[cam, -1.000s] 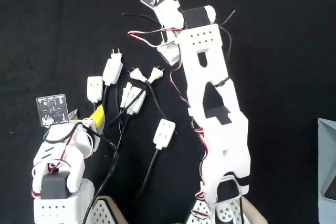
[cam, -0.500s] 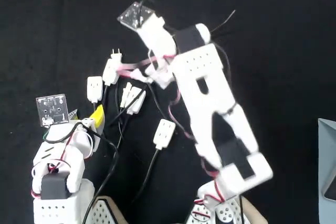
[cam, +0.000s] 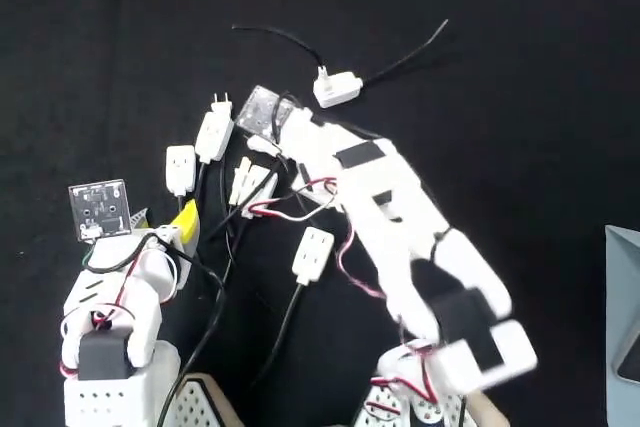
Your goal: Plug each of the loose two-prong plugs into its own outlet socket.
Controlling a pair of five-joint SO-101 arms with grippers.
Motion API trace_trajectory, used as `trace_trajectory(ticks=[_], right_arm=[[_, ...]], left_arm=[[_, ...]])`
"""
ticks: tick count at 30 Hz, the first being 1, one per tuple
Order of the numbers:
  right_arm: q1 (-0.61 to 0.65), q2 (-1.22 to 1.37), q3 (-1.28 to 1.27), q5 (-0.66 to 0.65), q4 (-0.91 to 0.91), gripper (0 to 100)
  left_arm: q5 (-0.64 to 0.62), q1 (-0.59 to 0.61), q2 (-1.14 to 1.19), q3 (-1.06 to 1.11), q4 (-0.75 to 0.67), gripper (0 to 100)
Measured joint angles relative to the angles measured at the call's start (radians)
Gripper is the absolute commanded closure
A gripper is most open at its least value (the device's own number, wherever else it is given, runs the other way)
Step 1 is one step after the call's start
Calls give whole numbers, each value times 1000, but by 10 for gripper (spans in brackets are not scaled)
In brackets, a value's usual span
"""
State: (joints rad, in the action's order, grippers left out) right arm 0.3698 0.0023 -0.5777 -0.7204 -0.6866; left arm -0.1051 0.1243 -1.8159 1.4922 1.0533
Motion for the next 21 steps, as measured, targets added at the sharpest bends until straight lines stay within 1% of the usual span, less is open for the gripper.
trace_trajectory(ticks=[4, 7, 10, 18, 21], right_arm=[[-20, 158, 55, -5, 44, 759], [-17, 227, 104, -5, 48, 712], [-15, 238, 127, -5, 54, 683], [-12, 258, 140, -5, 157, 694], [9, 282, 141, -5, 192, 694]], left_arm=[[0, 0, 0, 0, 0, 766], [0, 0, 0, 0, 0, 766], [0, 0, 0, 0, 0, 766], [0, 0, 0, 0, 0, 766], [0, 0, 0, 0, 0, 766]])
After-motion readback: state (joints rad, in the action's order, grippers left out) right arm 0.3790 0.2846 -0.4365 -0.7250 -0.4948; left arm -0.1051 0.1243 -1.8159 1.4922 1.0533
